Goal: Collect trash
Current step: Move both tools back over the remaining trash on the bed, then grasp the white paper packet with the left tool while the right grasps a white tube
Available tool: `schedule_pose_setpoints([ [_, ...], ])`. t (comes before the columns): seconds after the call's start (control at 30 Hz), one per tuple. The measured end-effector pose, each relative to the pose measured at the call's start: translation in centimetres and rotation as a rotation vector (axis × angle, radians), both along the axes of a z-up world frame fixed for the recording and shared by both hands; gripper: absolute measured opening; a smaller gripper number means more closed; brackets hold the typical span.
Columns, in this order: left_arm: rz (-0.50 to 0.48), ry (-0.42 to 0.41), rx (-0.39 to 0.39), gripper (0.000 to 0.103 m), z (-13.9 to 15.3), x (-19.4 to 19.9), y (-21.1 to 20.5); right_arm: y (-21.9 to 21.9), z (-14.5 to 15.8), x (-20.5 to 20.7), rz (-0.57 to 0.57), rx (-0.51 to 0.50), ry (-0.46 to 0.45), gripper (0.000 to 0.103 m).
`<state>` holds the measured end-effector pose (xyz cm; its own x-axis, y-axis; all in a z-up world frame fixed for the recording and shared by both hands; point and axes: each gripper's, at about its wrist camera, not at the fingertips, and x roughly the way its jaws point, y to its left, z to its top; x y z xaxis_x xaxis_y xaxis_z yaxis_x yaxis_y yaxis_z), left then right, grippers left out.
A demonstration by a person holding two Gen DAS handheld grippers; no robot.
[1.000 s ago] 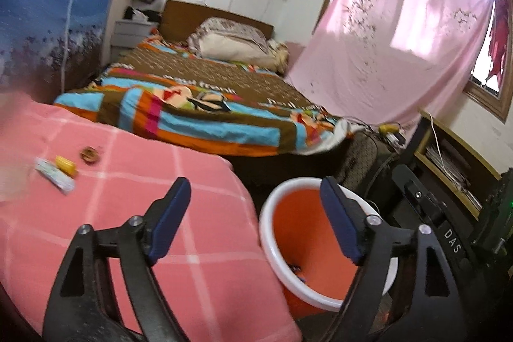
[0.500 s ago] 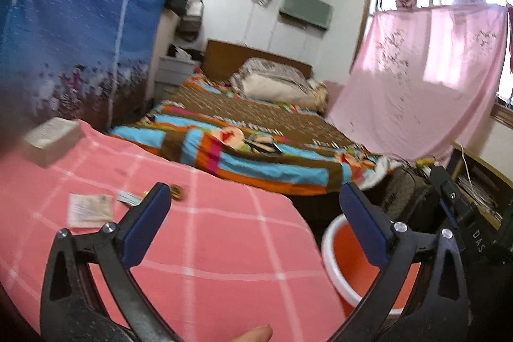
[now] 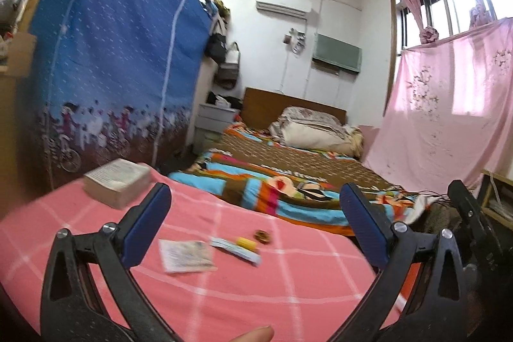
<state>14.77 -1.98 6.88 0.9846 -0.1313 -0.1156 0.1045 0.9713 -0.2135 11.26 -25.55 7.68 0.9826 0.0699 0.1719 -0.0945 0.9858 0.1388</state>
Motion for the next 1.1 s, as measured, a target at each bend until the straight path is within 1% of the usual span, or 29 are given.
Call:
schedule_pose_setpoints([
  [0.23, 0.06, -0.024, 0.057, 0.103, -1.2, 1.0, 2.7, 3.1, -1.0, 2.5, 0.057, -0.062, 0.054, 0.103],
  [0.33, 0.075, -0.001, 0.066, 0.103, -1.9, 1.7, 3.7, 4.1, -1.3, 3.5, 0.07, -0.076, 0.079, 0.103],
  [0.43, 0.083, 0.079, 0.082, 0.103, -2.6, 2.8, 4.2, 5.0, -1.6, 4.7, 0.088, -0.097, 0.11, 0.103],
  [0.47, 0.09, 0.121, 0.087, 0.103, -3.0, 3.5, 4.4, 5.2, -1.7, 5.1, 0.095, -0.102, 0.121, 0.103],
  [0.57, 0.091, 0.224, 0.093, 0.103, -4.0, 4.9, 4.7, 6.0, -2.0, 6.7, 0.122, -0.114, 0.182, 0.103],
  [0.6, 0.084, 0.271, 0.089, 0.103, -4.5, 5.6, 4.8, 6.2, -2.1, 7.1, 0.131, -0.109, 0.201, 0.103],
  [0.67, 0.078, 0.332, 0.076, 0.103, -5.3, 6.4, 5.0, 6.3, -2.4, 8.2, 0.143, -0.1, 0.253, 0.103],
  [0.83, 0.051, 0.432, 0.031, 0.103, -6.5, 7.6, 5.2, 6.8, -3.2, 10.4, 0.166, -0.111, 0.381, 0.103],
  [0.9, 0.028, 0.463, 0.016, 0.1, -6.9, 8.0, 5.1, 7.1, -3.6, 11.1, 0.182, -0.123, 0.424, 0.102],
  [0.93, 0.017, 0.474, 0.013, 0.1, -7.0, 8.3, 5.1, 7.2, -3.7, 11.3, 0.188, -0.127, 0.441, 0.098],
  [1.0, -0.01, 0.501, 0.01, 0.095, -7.2, 9.0, 4.9, 7.5, -4.1, 11.9, 0.203, -0.134, 0.478, 0.087],
  [1.07, -0.045, 0.531, 0.016, 0.089, -7.5, 9.7, 4.3, 7.6, -4.4, 12.6, 0.22, -0.134, 0.518, 0.072],
  [1.1, -0.058, 0.55, 0.024, 0.086, -7.7, 10.1, 3.9, 7.7, -4.5, 12.8, 0.225, -0.132, 0.532, 0.069],
])
